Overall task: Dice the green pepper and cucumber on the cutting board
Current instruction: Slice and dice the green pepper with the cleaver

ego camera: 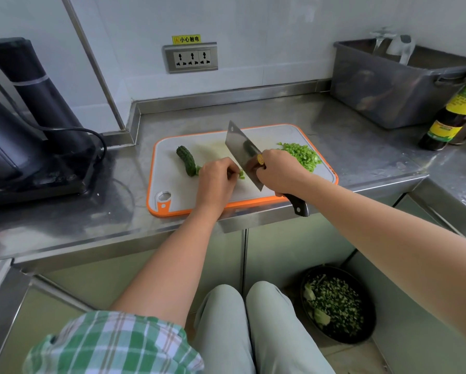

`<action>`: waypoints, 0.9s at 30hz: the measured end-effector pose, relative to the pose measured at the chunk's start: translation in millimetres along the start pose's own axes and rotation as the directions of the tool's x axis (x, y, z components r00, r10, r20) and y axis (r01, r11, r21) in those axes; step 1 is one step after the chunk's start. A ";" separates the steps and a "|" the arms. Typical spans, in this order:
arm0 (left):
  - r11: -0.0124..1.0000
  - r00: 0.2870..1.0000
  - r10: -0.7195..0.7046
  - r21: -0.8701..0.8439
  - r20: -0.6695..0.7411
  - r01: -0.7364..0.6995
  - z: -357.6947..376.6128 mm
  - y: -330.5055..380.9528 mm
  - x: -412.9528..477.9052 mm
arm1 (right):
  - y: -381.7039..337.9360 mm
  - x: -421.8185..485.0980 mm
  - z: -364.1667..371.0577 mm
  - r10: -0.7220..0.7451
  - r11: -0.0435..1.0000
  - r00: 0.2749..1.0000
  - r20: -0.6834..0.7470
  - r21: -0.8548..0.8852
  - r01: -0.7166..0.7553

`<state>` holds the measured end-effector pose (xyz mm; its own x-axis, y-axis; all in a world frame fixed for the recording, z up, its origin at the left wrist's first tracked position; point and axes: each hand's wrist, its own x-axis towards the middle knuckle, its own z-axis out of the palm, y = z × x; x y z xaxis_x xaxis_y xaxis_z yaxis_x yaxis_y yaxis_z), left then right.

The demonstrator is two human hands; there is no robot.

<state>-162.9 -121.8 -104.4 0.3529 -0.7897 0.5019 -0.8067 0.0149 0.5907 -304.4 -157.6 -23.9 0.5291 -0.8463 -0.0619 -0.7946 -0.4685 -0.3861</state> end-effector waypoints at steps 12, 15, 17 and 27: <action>1.000 1.000 -0.012 0.026 -0.004 0.012 1.4 -1.2 -0.8 | -16.6 -0.7 4.2 0.001 0.997 0.998 0.068 -0.073 0.004; 0.999 1.000 -0.007 0.037 -0.004 0.007 2.2 -1.6 0.0 | -17.2 2.4 12.2 0.014 0.997 0.999 0.030 -0.081 -0.012; 0.999 1.000 0.001 0.033 -0.017 0.000 2.7 -1.6 0.0 | -13.7 4.4 16.4 0.025 0.999 1.000 -0.013 -0.040 -0.026; 0.999 0.998 -0.010 0.040 -0.056 0.013 3.8 -0.9 -1.2 | -10.8 -5.2 2.2 -0.014 1.000 1.000 -0.002 0.010 0.014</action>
<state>-164.4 -123.3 -107.9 0.3874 -0.7540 0.5305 -0.8205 -0.0196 0.5713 -297.9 -147.6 -21.4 0.5393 -0.8403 -0.0552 -0.7845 -0.4775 -0.3957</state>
